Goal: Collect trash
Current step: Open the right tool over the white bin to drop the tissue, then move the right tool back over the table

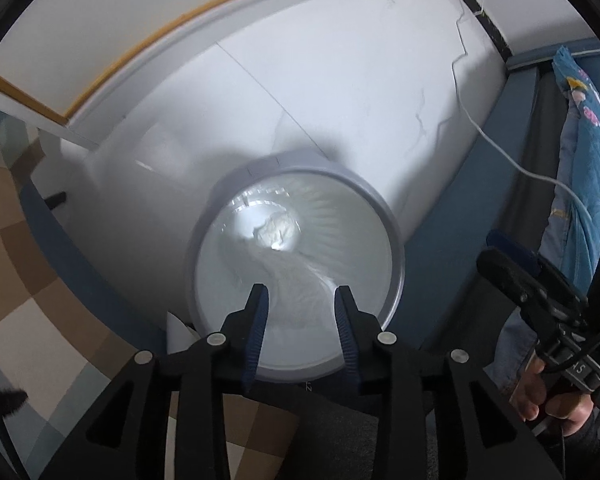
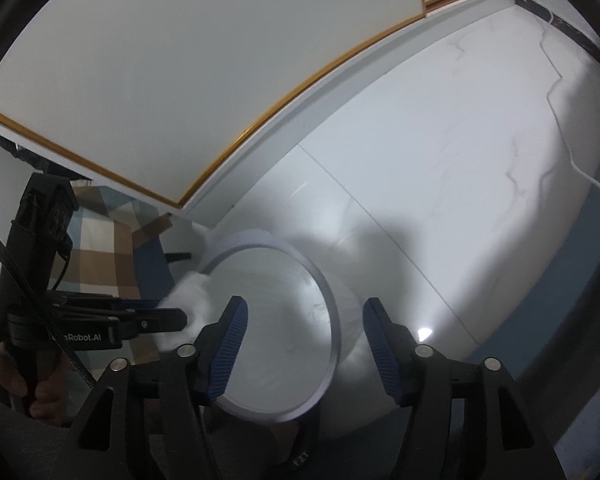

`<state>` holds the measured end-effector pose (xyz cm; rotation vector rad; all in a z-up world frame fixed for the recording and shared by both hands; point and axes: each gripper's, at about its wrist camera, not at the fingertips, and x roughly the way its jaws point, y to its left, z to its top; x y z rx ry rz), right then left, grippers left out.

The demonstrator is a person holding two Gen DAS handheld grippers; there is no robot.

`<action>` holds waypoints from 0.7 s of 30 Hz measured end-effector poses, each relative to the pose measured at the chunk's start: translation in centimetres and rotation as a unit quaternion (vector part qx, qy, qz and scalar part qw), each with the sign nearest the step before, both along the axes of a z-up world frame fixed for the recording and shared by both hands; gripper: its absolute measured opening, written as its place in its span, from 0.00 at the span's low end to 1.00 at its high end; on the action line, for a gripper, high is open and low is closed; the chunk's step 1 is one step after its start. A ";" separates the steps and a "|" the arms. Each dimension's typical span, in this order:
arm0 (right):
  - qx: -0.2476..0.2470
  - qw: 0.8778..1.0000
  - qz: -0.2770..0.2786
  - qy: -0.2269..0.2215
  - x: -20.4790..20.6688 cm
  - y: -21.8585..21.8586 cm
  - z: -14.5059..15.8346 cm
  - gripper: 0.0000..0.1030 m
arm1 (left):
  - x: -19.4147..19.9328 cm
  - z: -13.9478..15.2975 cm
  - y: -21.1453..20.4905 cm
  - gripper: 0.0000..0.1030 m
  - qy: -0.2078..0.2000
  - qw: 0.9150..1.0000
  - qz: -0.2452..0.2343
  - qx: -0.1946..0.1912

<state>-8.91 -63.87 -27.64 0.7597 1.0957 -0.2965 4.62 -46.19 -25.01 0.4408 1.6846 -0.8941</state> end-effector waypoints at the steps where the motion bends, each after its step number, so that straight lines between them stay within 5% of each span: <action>1: 0.001 1.000 0.000 0.000 0.0 0.0 0.1 0.62 | 0.1 0.2 0.1 0.31 0.004 1.000 0.001 -0.007; 8: 0.004 1.000 -0.003 -0.004 -0.3 0.2 1.0 0.65 | 0.0 2.8 0.8 0.43 -0.045 0.998 0.002 -0.035; 13: -0.005 1.000 -0.009 -0.018 -0.5 0.5 3.1 0.72 | 0.9 6.8 2.8 0.43 -0.126 0.988 0.046 -0.074; 19: -0.046 0.997 -0.015 -0.058 -0.1 0.8 8.6 0.76 | 1.9 12.6 6.5 0.43 -0.207 0.965 0.111 -0.120; 21: -0.071 0.995 -0.015 -0.075 0.0 1.4 10.9 0.80 | 2.0 14.3 7.8 0.52 -0.230 0.955 0.132 -0.132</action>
